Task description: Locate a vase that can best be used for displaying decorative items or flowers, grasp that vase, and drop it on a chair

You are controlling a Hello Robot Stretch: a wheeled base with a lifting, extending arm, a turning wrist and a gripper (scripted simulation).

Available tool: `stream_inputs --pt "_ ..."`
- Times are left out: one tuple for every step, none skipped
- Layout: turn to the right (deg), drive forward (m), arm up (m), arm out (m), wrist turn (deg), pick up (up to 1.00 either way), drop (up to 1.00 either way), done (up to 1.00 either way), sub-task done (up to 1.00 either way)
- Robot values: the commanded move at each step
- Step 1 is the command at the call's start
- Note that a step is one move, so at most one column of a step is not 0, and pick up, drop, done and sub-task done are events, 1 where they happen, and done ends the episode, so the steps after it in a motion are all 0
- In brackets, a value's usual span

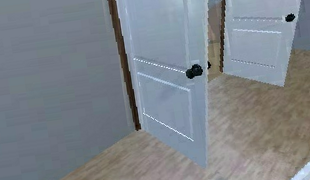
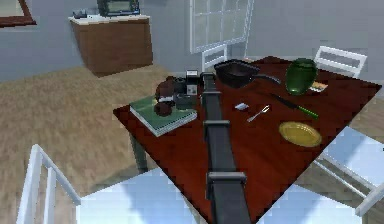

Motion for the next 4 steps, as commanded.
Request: stream_inputs --pt "0.0 0.00 0.00 0.00 -45.0 0.00 0.00 0.00 0.00" --pt "0.0 0.00 0.00 0.00 -30.0 0.00 0.00 0.00 0.00" --pt "0.0 0.00 -0.24 0.00 0.0 0.00 0.00 0.00 0.00" --pt "0.0 0.00 -0.32 0.00 0.0 0.00 0.00 0.00 0.00"
